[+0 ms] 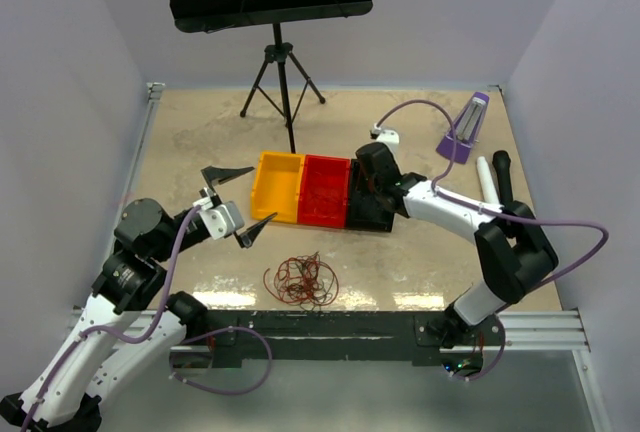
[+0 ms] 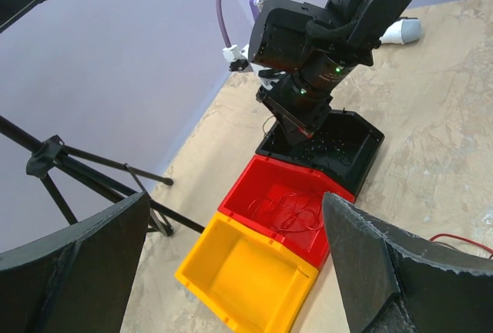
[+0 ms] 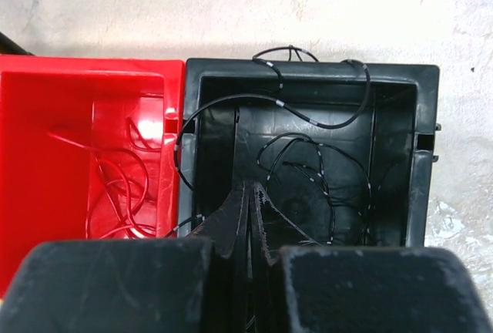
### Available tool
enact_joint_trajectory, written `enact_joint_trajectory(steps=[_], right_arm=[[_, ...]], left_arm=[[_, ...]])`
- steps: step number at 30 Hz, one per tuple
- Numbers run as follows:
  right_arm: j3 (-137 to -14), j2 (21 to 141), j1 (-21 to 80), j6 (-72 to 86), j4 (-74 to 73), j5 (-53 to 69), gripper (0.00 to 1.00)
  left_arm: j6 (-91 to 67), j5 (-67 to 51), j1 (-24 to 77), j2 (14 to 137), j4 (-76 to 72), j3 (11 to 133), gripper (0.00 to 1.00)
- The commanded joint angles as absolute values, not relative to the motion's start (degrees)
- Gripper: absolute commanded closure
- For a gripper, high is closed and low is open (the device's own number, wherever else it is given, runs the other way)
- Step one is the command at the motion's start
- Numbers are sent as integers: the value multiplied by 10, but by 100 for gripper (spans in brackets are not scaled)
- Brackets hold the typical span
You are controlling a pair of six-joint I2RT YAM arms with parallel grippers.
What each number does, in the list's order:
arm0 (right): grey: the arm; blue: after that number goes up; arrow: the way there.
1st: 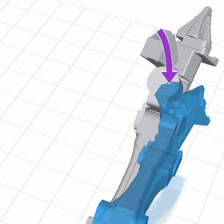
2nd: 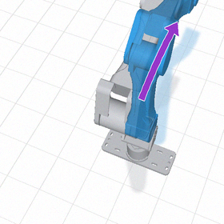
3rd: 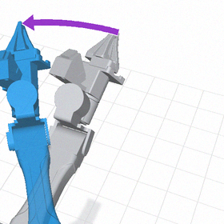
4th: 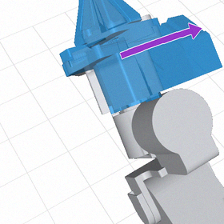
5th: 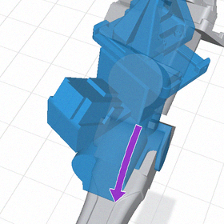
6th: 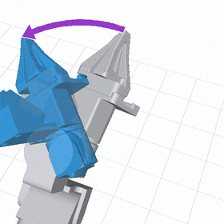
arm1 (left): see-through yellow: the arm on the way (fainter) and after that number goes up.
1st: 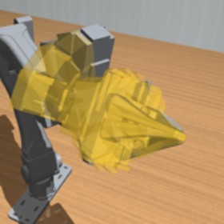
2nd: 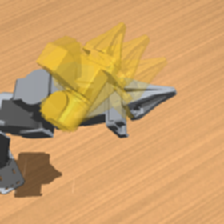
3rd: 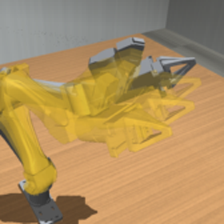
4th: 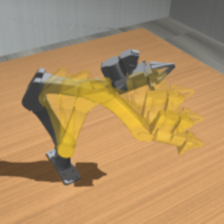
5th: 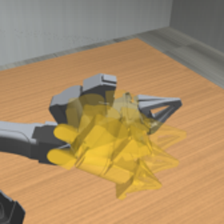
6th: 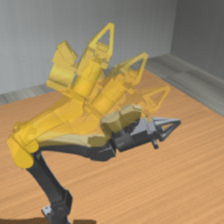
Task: Untangle the cables
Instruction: Place the cable in the bin, then untie the cable.
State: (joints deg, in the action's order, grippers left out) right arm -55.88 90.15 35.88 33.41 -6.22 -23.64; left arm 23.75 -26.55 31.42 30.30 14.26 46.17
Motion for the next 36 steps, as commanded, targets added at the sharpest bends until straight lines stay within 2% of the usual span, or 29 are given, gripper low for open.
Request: enact_joint_trajectory(steps=[1, 3, 4, 7, 10, 11, 16, 21, 24, 26, 36], right_arm=[[-567, 891, 356, 341, -53, -232, 100], [-566, 858, 356, 330, -53, -215, 100], [-568, 845, 356, 324, -54, -205, 96], [-589, 810, 356, 305, -82, -186, 69], [-576, 753, 359, 281, -68, -145, 50], [-570, 737, 364, 276, -63, -131, 48], [-524, 719, 486, 282, -61, -141, 46], [-419, 678, 565, 324, 14, -106, 49], [-389, 674, 596, 343, 18, -92, 54], [-392, 680, 627, 370, -18, -136, 56], [-359, 678, 662, 418, -34, -122, 49]], left_arm=[[241, -265, 316, 301, 125, 465, 2], [244, -272, 315, 300, 126, 462, 2], [247, -278, 315, 301, 127, 459, 1], [268, -333, 316, 308, 155, 453, 0], [311, -380, 316, 325, 212, 427, 0], [336, -387, 316, 332, 229, 416, 0], [460, -434, 315, 362, 308, 347, 0], [516, -432, 316, 396, 282, 335, 0], [508, -430, 315, 410, 259, 342, 0], [480, -425, 316, 404, 230, 342, 0], [429, -408, 316, 388, 203, 366, 0]])
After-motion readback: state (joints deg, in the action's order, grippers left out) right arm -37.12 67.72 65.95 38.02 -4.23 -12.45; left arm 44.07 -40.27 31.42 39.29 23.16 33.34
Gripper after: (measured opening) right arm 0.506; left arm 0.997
